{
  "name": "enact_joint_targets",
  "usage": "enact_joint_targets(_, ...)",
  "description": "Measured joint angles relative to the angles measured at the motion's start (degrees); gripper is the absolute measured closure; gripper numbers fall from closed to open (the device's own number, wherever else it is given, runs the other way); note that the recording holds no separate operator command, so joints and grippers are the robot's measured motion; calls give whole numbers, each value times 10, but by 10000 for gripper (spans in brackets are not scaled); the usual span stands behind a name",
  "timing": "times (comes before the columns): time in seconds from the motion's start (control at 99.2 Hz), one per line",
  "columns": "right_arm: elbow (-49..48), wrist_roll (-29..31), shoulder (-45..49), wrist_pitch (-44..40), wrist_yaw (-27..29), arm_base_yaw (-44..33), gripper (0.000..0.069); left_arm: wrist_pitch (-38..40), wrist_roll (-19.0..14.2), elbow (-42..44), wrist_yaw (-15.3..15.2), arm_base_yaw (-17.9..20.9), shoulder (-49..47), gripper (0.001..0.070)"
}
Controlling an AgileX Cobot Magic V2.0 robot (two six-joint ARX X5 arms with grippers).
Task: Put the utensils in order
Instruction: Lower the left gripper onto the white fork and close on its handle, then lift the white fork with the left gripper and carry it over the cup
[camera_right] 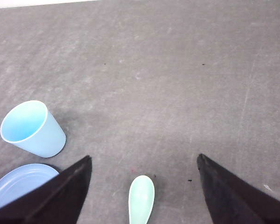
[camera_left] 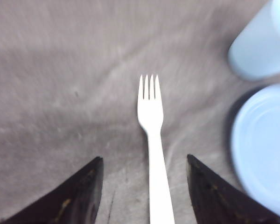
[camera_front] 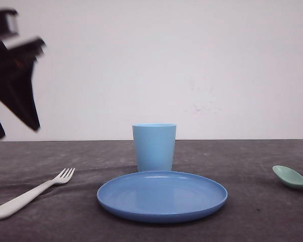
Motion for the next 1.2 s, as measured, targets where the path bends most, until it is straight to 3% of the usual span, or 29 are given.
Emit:
enact_joint_targets(0.151, 0, 0, 0, 0, 0, 0, 241, 28, -12, 0, -6, -32, 57, 372)
enact_joint_targets(0.282, 0, 0, 0, -1, 0, 0, 241, 50, -19, 0, -31, -52, 97, 372)
enact_joint_targets(0.675, 0, 0, 0, -1, 0, 0, 241, 83, -30, 3, -38, -67, 177, 446)
enact_joint_targets(0.746, 0, 0, 0, -2, 0, 0, 241, 86, -32, 4, -41, -67, 181, 488)
enact_joint_targets(0.907, 0, 0, 0, -2, 0, 0, 241, 86, -37, 4, -47, -67, 181, 656)
enact_joint_targets(1.199, 0, 0, 0, -10, 0, 0, 241, 75, -38, 15, -62, -68, 167, 667)
